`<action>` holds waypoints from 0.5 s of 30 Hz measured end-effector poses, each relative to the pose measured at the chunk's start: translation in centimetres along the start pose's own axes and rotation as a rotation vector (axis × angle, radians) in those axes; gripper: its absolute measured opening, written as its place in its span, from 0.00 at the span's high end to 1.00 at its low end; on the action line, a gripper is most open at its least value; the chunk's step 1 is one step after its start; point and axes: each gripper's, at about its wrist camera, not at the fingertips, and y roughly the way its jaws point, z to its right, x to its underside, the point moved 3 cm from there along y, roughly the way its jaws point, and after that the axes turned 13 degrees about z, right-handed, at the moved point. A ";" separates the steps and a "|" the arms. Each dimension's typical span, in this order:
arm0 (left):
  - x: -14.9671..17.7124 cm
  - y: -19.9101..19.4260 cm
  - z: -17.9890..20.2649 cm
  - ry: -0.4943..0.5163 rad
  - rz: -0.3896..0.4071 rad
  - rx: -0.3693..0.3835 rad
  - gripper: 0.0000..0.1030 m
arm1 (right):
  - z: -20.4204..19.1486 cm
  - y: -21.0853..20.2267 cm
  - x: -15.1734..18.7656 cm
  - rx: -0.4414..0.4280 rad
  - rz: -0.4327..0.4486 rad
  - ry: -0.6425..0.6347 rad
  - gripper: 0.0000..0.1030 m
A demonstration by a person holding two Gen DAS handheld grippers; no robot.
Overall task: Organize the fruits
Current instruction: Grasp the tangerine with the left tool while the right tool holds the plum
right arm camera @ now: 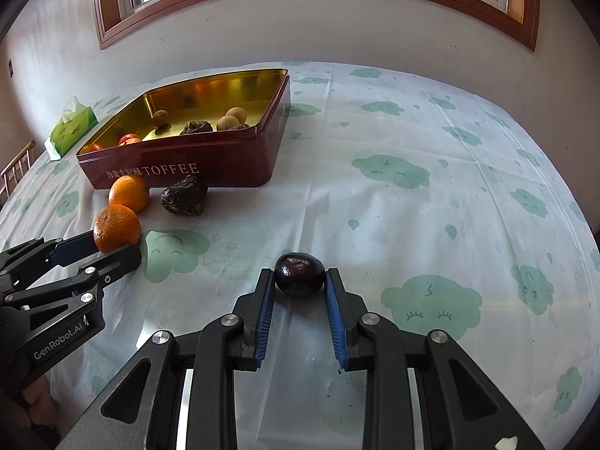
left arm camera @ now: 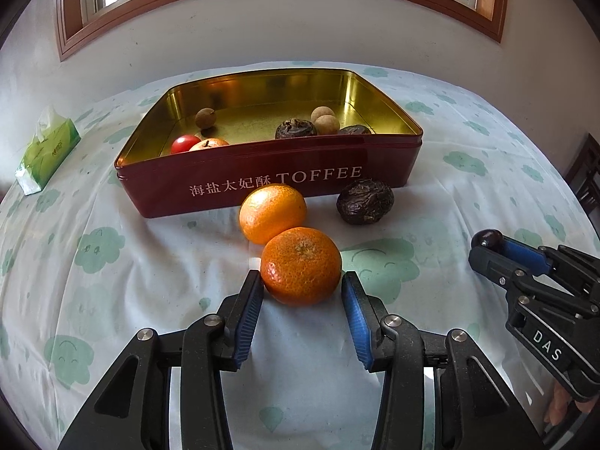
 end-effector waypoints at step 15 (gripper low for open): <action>-0.1 0.1 -0.1 0.009 0.010 -0.016 0.59 | 0.0 0.0 0.1 0.003 0.000 -0.003 0.75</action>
